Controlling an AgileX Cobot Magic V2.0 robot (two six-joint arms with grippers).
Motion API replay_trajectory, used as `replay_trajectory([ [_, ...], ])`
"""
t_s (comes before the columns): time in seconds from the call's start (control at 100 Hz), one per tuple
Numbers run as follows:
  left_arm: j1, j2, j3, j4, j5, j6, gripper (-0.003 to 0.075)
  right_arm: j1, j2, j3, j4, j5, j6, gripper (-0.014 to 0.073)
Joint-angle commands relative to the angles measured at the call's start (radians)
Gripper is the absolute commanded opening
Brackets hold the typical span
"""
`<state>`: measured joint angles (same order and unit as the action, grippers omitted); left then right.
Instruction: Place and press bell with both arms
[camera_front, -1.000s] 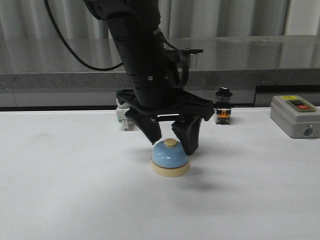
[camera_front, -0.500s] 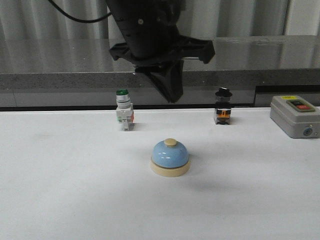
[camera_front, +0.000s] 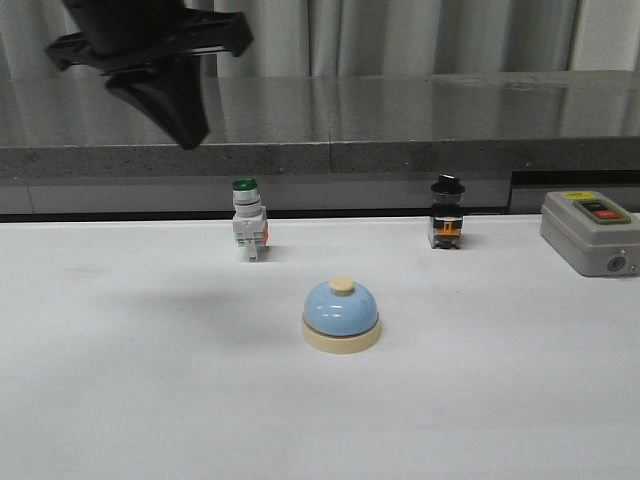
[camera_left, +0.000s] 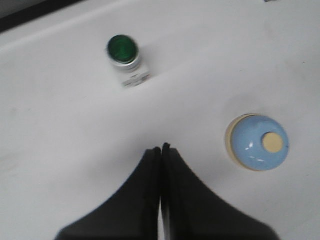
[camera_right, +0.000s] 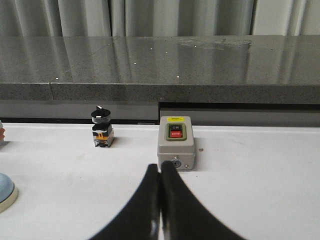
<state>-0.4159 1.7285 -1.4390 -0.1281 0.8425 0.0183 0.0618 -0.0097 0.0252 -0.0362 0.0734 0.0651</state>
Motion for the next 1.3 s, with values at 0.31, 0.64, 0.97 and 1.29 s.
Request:
replay_trajectory([
  [0.31,0.237,-0.299,0.257,-0.017,-0.091,-0.011,-0.0020,-0.006,-0.018,-0.014,-0.013,-0.090,-0.002,-0.0062],
  [0.64,0.369,-0.547,0.463,-0.006,-0.154,-0.011,-0.0020,-0.006,-0.018,-0.014,-0.013,-0.090,-0.002,-0.0062],
  [0.97,0.411,-0.826,0.648,-0.001,-0.191,-0.011,-0.0020,-0.006,-0.018,-0.014,-0.013,-0.090,-0.002,-0.0062],
  [1.29,0.411,-1.096,0.800,-0.009,-0.180,-0.011,-0.0020,-0.006,-0.018,-0.014,-0.013,-0.090,-0.002,-0.0062],
])
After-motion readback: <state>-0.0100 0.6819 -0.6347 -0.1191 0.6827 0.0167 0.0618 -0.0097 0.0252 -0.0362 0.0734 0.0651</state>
